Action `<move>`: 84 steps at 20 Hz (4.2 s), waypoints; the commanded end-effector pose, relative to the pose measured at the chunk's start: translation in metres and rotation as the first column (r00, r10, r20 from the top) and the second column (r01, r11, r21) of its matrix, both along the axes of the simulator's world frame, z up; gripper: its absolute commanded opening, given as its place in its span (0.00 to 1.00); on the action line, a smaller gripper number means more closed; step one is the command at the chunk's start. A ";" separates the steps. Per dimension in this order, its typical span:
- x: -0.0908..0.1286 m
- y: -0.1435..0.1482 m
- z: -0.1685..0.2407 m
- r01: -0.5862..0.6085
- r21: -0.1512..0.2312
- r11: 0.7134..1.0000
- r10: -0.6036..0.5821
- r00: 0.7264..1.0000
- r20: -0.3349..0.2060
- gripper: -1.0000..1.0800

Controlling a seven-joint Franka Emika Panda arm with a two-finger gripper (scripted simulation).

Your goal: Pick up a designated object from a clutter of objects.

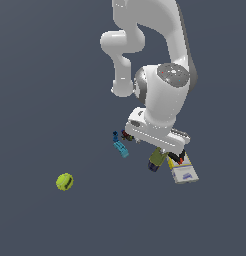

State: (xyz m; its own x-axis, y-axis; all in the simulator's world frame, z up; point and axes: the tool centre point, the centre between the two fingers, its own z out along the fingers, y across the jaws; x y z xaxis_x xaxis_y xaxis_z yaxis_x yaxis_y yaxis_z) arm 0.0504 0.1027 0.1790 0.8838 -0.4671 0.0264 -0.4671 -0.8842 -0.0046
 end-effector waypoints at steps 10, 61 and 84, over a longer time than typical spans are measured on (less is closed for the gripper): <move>-0.007 0.047 -0.057 0.142 0.007 0.990 -0.142 0.990 -0.020 0.96; -0.005 0.028 -0.072 0.175 0.009 0.985 -0.175 0.984 -0.025 0.00; 0.020 -0.115 0.163 0.175 0.011 0.985 -0.174 0.984 -0.026 0.00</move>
State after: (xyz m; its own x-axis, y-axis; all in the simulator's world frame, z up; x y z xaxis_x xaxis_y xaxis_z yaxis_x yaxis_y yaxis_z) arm 0.0680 -0.0027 0.3237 0.7887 -0.6147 -0.0042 -0.6147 -0.7887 0.0002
